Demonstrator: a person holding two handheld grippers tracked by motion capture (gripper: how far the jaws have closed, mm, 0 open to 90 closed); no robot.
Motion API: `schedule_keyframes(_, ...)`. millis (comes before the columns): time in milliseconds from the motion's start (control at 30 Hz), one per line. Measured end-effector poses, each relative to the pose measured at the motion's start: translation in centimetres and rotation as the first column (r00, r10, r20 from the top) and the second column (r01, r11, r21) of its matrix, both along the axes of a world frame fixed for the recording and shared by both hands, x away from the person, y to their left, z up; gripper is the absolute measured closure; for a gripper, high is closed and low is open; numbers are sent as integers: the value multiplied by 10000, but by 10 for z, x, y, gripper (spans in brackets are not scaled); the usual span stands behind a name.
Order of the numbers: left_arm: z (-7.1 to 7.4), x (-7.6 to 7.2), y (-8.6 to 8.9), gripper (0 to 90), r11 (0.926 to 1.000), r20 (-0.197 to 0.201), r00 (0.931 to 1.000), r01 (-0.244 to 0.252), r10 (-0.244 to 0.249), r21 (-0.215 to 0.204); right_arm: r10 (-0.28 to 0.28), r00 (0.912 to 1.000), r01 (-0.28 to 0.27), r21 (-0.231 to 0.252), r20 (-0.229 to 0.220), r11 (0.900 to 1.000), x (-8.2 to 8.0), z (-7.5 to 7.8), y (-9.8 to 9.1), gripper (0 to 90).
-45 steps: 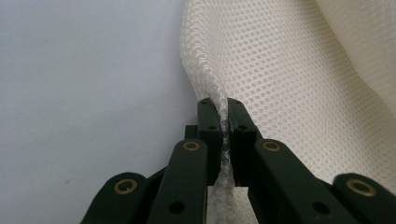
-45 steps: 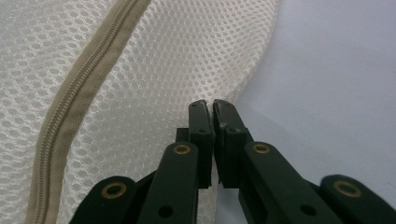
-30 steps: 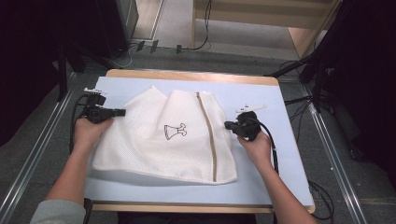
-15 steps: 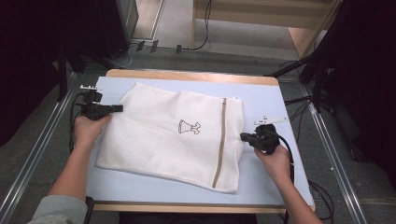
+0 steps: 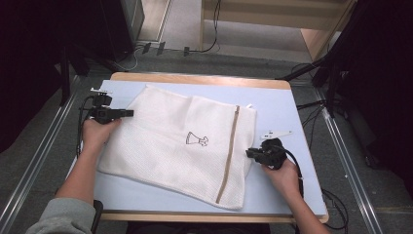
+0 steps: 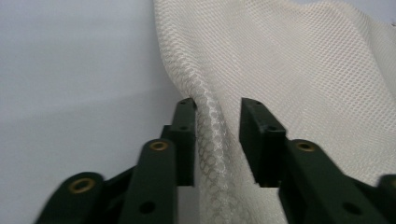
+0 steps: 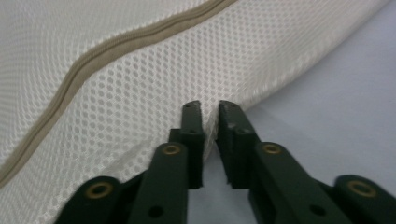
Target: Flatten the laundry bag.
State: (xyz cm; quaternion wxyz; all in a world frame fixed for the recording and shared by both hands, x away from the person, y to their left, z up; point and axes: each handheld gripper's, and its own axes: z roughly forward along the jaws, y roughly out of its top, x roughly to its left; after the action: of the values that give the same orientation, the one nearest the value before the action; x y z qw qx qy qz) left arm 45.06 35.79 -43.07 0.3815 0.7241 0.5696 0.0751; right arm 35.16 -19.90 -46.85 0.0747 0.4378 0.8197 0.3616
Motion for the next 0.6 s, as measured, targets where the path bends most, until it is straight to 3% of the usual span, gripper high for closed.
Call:
schedule_keyframes(67, 4, -3, 2, 564, 10000, 46, 10000, 5, -5, -10, -244, 9994, 235, 365, 258, 9991, 1, 5, -6, 693)
schedule_keyframes(167, 13, -10, 5, 515, 10000, 260, 9997, -21, 20, 35, -519, 9952, 485, 428, 831, 9979, 4, 11, -15, 639)
schedule_keyframes(233, 17, -16, 6, 499, 10000, 203, 9998, 25, -26, 18, -611, 9926, 561, 494, 1048, 9972, 10, 13, -18, 617)
schedule_keyframes(467, 22, -48, 10, 497, 9999, 150, 9999, -84, 83, 65, -1071, 9888, 996, 753, 1041, 9922, 42, 19, -18, 594)
schedule_keyframes(600, 21, -72, 11, 493, 9988, 104, 9999, -79, 74, 479, -1116, 9886, 1064, 555, 1014, 9928, 64, 21, -18, 563)
